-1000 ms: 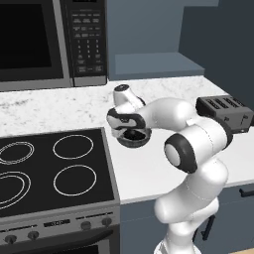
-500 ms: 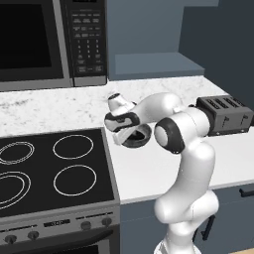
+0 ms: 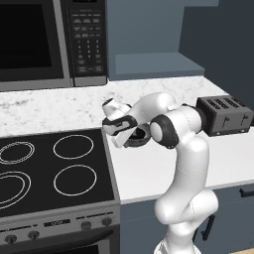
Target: Pick up the bowls on the counter and stack them on top of one another in the open cabinet. Place the smaller bowl on top of the larger bowl.
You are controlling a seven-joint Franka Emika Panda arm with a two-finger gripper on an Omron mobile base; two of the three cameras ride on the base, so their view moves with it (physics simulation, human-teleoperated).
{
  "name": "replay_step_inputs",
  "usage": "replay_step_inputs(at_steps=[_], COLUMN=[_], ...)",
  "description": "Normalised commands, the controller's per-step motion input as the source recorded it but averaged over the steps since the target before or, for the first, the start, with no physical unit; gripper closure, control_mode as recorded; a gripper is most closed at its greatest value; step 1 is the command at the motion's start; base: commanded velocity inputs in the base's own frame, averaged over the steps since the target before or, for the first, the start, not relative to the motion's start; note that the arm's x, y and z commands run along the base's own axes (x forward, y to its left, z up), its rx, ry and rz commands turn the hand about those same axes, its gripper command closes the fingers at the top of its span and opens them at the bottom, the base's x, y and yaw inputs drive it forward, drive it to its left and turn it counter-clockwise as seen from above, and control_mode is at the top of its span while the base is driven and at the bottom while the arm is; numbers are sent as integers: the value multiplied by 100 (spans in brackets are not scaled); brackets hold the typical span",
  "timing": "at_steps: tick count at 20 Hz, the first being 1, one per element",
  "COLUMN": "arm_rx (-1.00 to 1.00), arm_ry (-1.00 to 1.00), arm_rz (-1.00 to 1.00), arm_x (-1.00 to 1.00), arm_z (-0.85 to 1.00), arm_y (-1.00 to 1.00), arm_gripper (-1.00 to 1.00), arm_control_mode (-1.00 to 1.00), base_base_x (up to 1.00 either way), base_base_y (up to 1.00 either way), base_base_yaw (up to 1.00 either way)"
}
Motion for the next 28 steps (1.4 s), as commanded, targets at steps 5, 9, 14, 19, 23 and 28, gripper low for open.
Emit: replay_step_inputs(at_steps=[5, 9, 14, 19, 23, 28], arm_rx=[-3, 0, 0, 0, 1, 11], arm_ry=[0, 0, 0, -5, -27, -42], arm_rz=[0, 0, 0, 2, 2, 0], arm_x=[0, 0, -5, -62, -88, -82], arm_z=[-32, -5, 0, 0, 27, 97], arm_y=[-18, -4, 0, -6, -15, -46], arm_gripper=[100, 100, 100, 100, 100, 100], arm_control_mode=[-100, -100, -100, -100, -100, -100], base_base_x=[0, 0, 0, 0, 0, 0], base_base_y=[0, 0, 0, 0, 0, 0], base_base_yaw=[0, 0, 0, 0, 0, 0])
